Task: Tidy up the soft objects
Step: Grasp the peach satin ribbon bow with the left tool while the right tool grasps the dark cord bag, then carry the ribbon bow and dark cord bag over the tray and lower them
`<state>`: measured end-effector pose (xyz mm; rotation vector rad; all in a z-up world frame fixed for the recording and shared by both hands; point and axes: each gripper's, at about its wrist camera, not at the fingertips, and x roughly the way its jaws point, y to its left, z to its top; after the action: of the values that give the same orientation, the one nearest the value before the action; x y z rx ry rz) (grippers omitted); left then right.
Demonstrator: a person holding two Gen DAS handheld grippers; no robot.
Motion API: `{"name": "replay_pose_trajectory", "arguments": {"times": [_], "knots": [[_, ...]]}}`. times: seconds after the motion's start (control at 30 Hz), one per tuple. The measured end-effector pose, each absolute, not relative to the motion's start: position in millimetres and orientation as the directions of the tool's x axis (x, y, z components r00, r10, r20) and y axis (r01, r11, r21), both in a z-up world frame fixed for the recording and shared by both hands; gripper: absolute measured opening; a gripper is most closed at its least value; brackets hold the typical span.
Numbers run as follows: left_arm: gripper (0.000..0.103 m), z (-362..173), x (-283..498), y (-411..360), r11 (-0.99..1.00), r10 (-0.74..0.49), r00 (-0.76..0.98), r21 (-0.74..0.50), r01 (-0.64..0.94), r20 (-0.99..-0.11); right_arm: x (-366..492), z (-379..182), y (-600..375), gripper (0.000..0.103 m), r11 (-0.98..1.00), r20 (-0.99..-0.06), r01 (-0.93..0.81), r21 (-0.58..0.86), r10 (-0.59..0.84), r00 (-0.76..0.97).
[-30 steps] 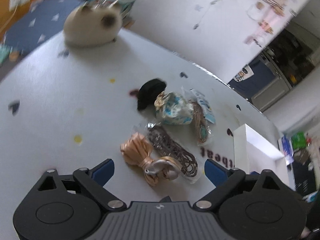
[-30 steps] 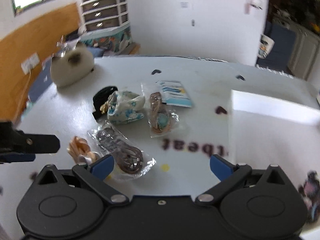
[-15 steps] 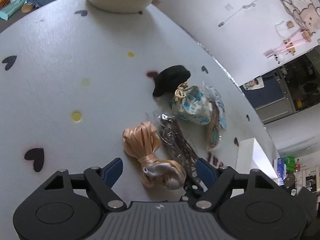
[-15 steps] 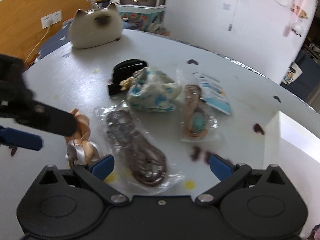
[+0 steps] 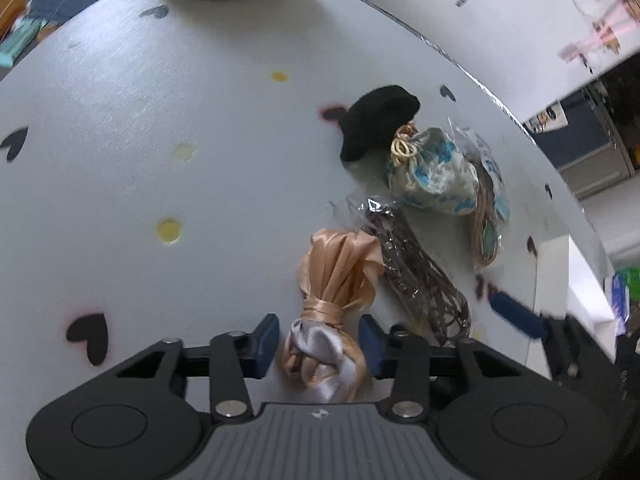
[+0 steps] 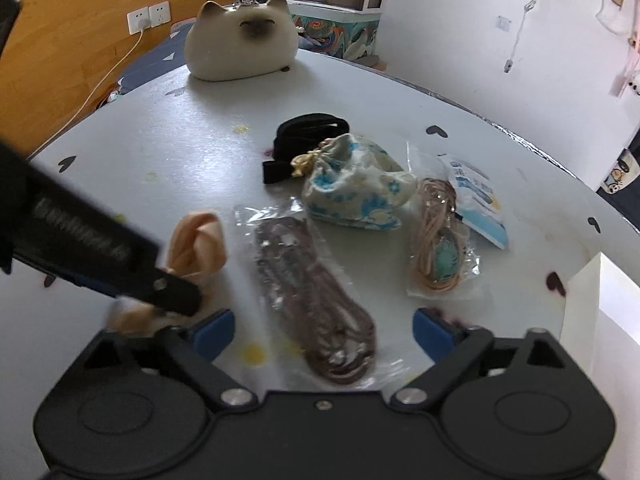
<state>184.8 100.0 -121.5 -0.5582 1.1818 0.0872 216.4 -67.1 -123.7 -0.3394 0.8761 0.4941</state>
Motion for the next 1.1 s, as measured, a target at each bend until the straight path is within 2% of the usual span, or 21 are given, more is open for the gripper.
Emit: {"name": "replay_pose_trajectory", "arguments": {"times": [0.07,0.23,0.3,0.37,0.6,0.7,0.8,1.1], "knots": [[0.033,-122,186,99,0.874,-0.215,0.384,-0.353,-0.335,-0.898,224,-123,-70,0.085,0.822,-0.8,-0.564,-0.076,0.288,0.526],[0.03,-119,188,98,0.896,-0.196,0.384,-0.324,-0.303,-0.902,237,-126,-68,0.076,0.763,-0.822,-0.645,-0.046,0.338,0.458],[0.03,-117,187,96,0.91,-0.175,0.39,-0.299,-0.286,-0.904,240,-131,-66,0.064,0.756,-0.84,-0.653,-0.04,0.328,0.432],[0.03,-114,186,97,0.921,-0.151,0.396,-0.275,-0.277,-0.906,239,-131,-68,0.061,0.769,-0.841,-0.639,-0.027,0.328,0.43],[0.029,-111,178,105,0.924,-0.11,0.413,-0.246,-0.292,-0.904,223,-125,-76,0.032,0.819,-0.851,-0.574,0.019,0.315,0.421],[0.029,-109,173,106,0.923,-0.102,0.42,-0.243,-0.298,-0.902,215,-119,-82,0.025,0.85,-0.851,-0.525,0.038,0.303,0.429],[0.029,-105,166,106,0.923,-0.099,0.431,-0.244,-0.296,-0.897,207,-114,-88,0.022,0.878,-0.847,-0.475,0.062,0.298,0.44],[0.029,-85,151,103,0.933,-0.088,0.491,-0.245,-0.265,-0.867,186,-87,-100,0.022,0.921,-0.816,-0.373,0.109,0.298,0.496]]}}
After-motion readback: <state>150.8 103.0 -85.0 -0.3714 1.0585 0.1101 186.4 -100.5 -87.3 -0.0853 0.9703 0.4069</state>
